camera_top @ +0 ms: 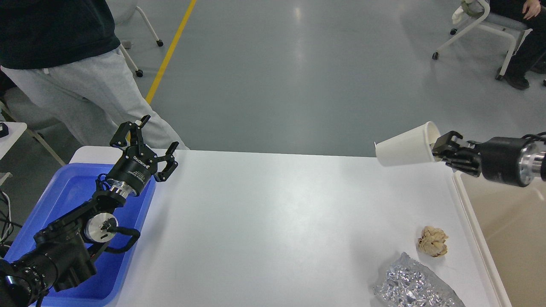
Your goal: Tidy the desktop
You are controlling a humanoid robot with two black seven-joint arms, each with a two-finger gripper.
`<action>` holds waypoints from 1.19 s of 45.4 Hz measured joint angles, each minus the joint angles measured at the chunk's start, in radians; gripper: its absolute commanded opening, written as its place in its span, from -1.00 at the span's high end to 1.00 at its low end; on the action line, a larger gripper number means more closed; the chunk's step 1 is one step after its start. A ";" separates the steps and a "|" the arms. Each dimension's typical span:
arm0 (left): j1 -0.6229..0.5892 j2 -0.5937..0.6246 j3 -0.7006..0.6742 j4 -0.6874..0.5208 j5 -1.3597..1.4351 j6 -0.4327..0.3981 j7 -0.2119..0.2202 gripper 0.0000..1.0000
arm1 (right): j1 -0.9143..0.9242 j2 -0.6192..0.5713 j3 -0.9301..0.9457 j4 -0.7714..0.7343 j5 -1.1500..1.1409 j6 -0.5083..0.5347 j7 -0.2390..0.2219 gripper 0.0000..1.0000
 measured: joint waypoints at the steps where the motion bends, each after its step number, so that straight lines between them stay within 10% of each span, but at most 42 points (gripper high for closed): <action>1: 0.000 0.000 0.000 0.000 0.000 0.000 0.000 -1.00 | 0.005 -0.009 0.002 -0.009 0.023 0.005 0.000 1.00; 16: 0.000 0.000 0.000 0.000 0.000 0.000 0.000 -1.00 | -0.003 -0.057 0.003 -0.169 0.470 -0.010 -0.035 1.00; 33: 0.000 0.000 0.000 0.000 0.000 0.000 0.000 -1.00 | -0.200 0.030 0.068 -0.429 0.955 -0.320 -0.123 1.00; 54: 0.000 0.000 0.000 0.000 0.000 0.000 0.000 -1.00 | -0.667 0.215 0.482 -0.891 0.993 -0.389 -0.306 1.00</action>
